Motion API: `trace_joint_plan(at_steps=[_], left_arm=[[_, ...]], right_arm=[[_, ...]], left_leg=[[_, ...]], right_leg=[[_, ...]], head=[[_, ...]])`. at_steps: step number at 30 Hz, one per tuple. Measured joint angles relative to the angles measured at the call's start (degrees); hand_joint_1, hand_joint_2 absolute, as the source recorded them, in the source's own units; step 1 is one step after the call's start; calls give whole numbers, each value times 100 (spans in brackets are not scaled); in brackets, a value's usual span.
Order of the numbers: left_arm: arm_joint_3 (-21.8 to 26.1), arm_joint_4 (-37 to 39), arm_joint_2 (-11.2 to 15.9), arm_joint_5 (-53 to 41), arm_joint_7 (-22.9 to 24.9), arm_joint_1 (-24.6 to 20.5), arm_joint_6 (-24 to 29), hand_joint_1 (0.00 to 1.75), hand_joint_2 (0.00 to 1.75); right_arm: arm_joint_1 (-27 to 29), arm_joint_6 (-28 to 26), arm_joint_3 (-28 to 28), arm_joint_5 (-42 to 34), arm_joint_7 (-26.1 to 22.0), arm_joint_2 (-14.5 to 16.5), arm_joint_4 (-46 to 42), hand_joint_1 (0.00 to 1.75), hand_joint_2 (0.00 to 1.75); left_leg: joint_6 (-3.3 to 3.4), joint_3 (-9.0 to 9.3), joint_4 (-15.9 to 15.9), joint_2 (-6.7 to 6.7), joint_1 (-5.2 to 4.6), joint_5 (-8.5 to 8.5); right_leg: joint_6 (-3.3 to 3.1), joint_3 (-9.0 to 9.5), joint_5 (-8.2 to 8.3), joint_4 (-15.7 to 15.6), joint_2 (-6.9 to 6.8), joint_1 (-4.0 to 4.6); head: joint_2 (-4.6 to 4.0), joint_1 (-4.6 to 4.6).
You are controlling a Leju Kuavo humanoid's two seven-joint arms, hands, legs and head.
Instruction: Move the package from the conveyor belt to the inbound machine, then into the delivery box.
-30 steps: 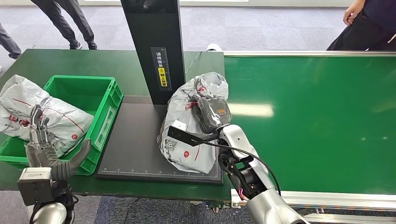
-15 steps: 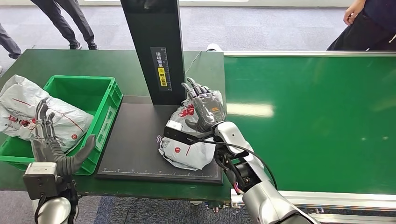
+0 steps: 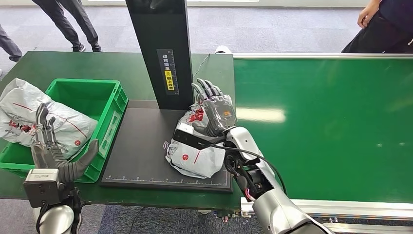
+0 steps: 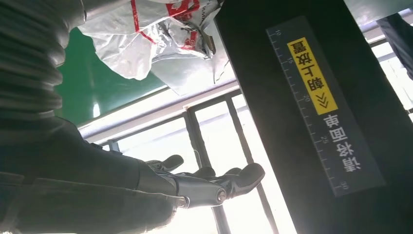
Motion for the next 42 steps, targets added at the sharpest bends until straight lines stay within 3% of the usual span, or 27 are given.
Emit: trace_joint_plan(at_steps=[17, 21, 27, 31, 34, 42], left_arm=[[15, -29, 5, 0, 0, 50, 12, 0, 175], [69, -124, 7, -2, -20, 204, 17, 0, 175], [109, -217, 1, -26, -179, 480, 46, 0, 175], [111, -376, -55, -6, -286, 816, 107, 0, 175], [111, -470, -120, -6, -298, 960, 109, 0, 175], [-52, -552, -291, -3, -268, 1058, -61, 0, 175]], right_arm=[[177, -126, -137, -244, -113, -42, -152, 0, 175], [685, -161, -230, -456, -284, -211, -809, 0, 175], [1533, 441, -240, -453, -120, -686, -2742, 0, 175], [2175, 677, -408, -1501, -373, -1099, -4176, 0, 175], [2784, 773, -653, -2377, -789, -1234, -5003, 0, 175], [4338, 1689, -1284, -5345, -1951, -1030, -6681, 0, 175]], left_leg=[[0, 1, 0, -2, 0, 0], [0, -4, 0, -3, 0, -1], [1, -8, 0, -7, -1, -4], [2, -9, 0, -10, -2, -9], [1, -11, 0, -15, -1, -12], [0, -12, -2, -14, -1, -13]], right_leg=[[0, 0, 0, 0, 0, 0], [1, -4, -1, 0, -1, 0], [2, -6, -2, -2, -5, -1], [4, -8, -6, -5, -7, -2], [4, -7, -8, -5, -12, -2], [3, -8, -11, -5, -13, -1]], head=[[0, -1], [0, 1], [0, 0], [0, 0], [0, -1], [0, -1]])
